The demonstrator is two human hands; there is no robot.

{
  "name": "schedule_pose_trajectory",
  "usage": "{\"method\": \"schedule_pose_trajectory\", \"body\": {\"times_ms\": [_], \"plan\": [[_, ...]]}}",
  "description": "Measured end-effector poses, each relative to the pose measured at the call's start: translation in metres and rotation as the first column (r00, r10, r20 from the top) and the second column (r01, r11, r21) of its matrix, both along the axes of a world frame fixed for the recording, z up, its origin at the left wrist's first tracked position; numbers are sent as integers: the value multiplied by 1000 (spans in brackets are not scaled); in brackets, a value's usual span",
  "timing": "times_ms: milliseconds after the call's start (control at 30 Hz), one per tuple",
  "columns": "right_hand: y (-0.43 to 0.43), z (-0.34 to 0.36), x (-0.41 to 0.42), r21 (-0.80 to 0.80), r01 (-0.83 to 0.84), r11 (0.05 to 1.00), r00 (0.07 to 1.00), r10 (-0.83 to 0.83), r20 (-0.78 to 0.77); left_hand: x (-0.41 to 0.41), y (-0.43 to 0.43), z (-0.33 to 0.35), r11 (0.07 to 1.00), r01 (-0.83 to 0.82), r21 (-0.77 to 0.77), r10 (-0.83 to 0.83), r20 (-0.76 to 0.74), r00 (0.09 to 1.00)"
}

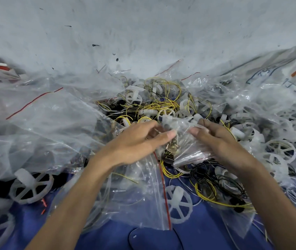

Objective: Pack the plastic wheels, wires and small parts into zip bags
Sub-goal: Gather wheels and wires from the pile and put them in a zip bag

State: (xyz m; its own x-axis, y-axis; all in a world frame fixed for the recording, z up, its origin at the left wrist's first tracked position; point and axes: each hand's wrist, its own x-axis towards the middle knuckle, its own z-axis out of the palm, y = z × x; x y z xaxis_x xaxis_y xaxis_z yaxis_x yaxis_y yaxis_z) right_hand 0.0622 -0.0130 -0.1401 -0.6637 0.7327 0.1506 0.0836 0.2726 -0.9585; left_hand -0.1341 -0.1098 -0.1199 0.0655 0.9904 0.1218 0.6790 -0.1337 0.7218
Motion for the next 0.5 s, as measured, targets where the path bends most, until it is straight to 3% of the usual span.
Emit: {"method": "schedule_pose_trajectory", "body": {"times_ms": [100, 167, 233, 300, 333, 367, 433, 500], "plan": [[-3, 3, -2, -25, -60, 998, 998, 60, -13, 11, 3, -2, 1000, 10, 22, -13, 128, 992], [0, 3, -2, -112, -45, 993, 994, 34, -101, 12, 6, -5, 997, -66, 48, 56, 180, 982], [3, 2, -3, -296, -62, 953, 947, -38, -320, 9, 8, -8, 978, -190, 92, 153, 310, 938], [1, 2, -7, -422, -252, 871, 817, -42, -575, 8, 12, -11, 941, -311, 130, 224, 450, 865], [-2, 0, -10, -444, -344, 828, 775, -17, -632, 8, 14, -11, 917, -373, 141, 249, 528, 812], [-6, -3, -15, -460, -376, 804, 791, 19, -612, 8, 15, -11, 891, -431, 143, 264, 607, 749], [-17, -12, -27, -427, -315, 848, 898, 120, -423, 9, 17, -12, 868, -481, 122, 266, 704, 658], [-29, -19, -40, -356, -231, 906, 944, 120, -306, 10, 17, -13, 895, -437, 90, 270, 670, 691]]}}
